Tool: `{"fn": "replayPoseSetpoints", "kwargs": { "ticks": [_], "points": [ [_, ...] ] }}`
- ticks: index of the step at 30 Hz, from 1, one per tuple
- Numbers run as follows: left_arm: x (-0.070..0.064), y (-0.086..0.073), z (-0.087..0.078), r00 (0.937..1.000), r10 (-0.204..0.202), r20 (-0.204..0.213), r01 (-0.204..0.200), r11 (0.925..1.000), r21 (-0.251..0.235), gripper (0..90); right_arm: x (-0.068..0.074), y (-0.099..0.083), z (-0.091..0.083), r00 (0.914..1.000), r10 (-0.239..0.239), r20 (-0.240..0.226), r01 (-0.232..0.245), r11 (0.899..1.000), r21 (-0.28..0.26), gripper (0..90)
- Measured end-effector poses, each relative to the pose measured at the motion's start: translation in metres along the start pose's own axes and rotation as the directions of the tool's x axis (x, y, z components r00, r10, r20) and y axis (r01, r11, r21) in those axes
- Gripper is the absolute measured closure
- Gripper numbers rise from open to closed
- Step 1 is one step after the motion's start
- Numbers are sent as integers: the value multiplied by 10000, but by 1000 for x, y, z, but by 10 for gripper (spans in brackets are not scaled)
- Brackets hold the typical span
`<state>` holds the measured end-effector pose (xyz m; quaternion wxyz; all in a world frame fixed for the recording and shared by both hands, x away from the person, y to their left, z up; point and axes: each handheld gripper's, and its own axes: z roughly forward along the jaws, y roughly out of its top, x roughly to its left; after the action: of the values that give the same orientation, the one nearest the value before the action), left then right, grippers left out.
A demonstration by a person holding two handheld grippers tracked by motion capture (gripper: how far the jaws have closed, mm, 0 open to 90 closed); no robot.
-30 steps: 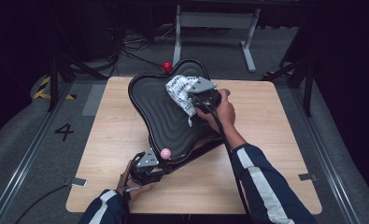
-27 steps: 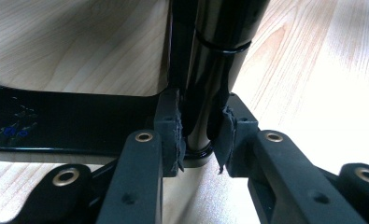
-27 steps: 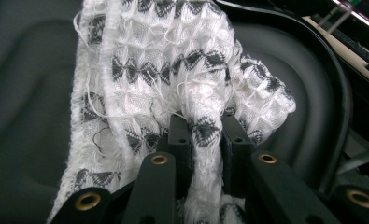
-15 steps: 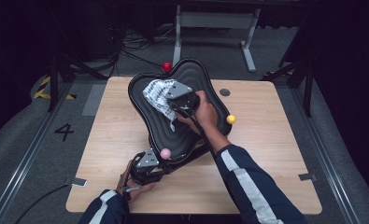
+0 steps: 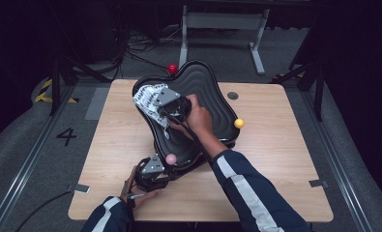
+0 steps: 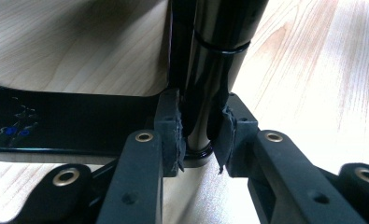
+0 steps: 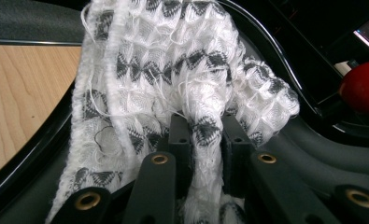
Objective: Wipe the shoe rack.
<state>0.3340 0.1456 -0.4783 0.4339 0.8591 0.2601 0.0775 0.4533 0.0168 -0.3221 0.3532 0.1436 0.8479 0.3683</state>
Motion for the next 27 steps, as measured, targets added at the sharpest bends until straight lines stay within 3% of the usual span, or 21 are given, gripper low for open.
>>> {"fn": "replayPoseSetpoints", "kwargs": {
  "ticks": [3, 5, 17, 18, 27],
  "points": [
    [0, 0, 0, 10000, -55, 24, 55, 10000, -1, 723, -5, -1, 0, 10000, -76, 62, 76, 10000, 58, 786],
    [0, 0, 0, 10000, -45, 11, 45, 10000, 11, 723, -10, -4, 0, 9999, 112, -3, -112, 9999, 45, 787],
    [0, 0, 0, 10000, -49, 41, 49, 10000, -17, 723, -47, -28, -3, 9957, 708, 591, -732, 9965, 399, 787],
    [0, 0, 0, 10000, -26, 43, 27, 10000, -41, 724, -55, -31, -2, 9944, 757, 737, -798, 9954, 534, 787],
    [0, 0, 0, 10000, -36, 63, 37, 10000, -25, 723, -78, -42, -1, 9852, 1288, 1131, -1377, 9876, 751, 787]
  ]
}}
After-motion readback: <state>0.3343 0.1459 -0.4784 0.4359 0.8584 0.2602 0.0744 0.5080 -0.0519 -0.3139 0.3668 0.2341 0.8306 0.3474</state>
